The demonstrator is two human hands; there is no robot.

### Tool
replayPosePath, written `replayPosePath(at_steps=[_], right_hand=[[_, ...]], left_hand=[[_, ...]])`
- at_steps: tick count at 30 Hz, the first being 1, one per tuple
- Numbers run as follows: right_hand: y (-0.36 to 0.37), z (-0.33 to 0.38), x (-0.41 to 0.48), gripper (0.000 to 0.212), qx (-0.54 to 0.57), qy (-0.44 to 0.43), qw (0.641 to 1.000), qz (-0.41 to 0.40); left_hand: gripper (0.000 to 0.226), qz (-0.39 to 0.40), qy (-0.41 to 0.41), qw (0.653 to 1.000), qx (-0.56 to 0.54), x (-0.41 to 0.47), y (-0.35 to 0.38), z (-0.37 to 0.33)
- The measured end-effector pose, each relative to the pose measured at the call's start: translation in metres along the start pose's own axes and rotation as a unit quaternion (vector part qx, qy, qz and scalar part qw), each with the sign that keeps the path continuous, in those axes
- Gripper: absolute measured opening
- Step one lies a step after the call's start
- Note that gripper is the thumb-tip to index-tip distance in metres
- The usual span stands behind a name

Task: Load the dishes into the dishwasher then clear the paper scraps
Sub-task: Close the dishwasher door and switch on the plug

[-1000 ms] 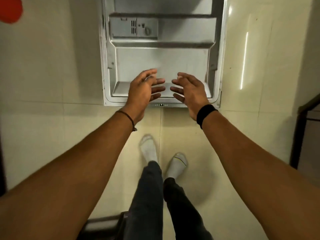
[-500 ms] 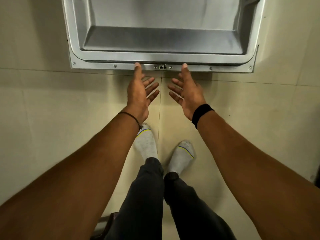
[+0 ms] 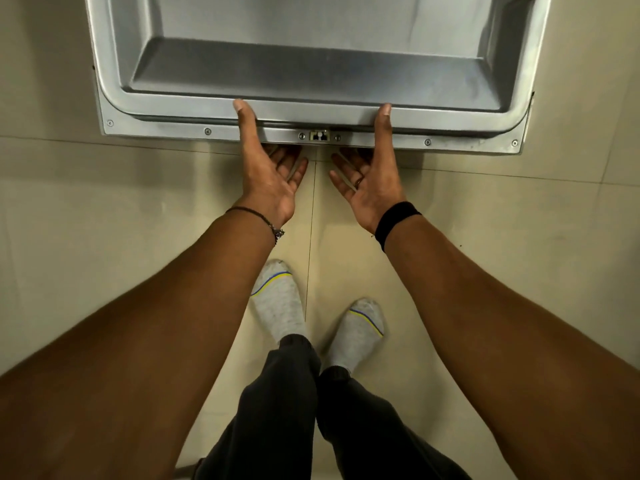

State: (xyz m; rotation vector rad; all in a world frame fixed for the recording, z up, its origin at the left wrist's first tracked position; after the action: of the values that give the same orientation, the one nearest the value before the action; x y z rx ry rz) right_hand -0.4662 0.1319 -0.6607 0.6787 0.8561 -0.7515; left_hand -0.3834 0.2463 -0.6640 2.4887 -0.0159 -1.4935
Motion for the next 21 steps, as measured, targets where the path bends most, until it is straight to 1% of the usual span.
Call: replayPosePath(at_steps=[3, 6, 9, 13, 18, 20, 21], right_hand=[[0.004, 0.012, -0.021, 0.073, -0.016, 0.006, 1.000, -0.015], [0.014, 0.031, -0.058, 0.070, -0.020, 0.013, 0.999, -0.024], [0.028, 0.063, -0.108, 0.076, -0.026, 0.017, 0.999, -0.036], [0.062, 0.134, -0.191, 0.080, -0.019, 0.009, 0.999, -0.038], [0.113, 0.233, -0.280, 0.074, -0.026, -0.036, 0.999, -0.022], [0.135, 0.278, -0.306, 0.066, -0.025, -0.061, 0.997, -0.029], [0.146, 0.301, -0.318, 0.056, -0.028, -0.072, 0.997, -0.028]], left_hand=[[0.079, -0.003, -0.007, 1.000, 0.003, -0.024, 0.006, -0.012], [0.078, -0.020, -0.013, 1.000, 0.006, -0.062, 0.013, -0.031], [0.080, -0.028, -0.018, 0.999, -0.004, -0.116, 0.028, -0.062], [0.080, -0.005, -0.021, 1.000, -0.010, -0.203, 0.063, -0.127], [0.075, 0.050, -0.016, 0.999, -0.003, -0.295, 0.114, -0.225], [0.072, 0.070, -0.003, 0.997, 0.014, -0.325, 0.140, -0.266], [0.071, 0.076, 0.010, 0.997, 0.022, -0.340, 0.153, -0.286]])
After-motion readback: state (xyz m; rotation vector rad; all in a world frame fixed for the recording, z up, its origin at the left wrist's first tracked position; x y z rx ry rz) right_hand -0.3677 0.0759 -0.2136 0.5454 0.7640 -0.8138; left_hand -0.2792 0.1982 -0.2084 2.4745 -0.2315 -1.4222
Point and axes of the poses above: each hand's wrist, its own x-axis towards the middle knuckle, its own y-axis out of the palm, z = x × y, the point moved 2 cm from there along x, towards the middle knuckle, and after that the axes turned 2 degrees about z, right-handed, at the moved point
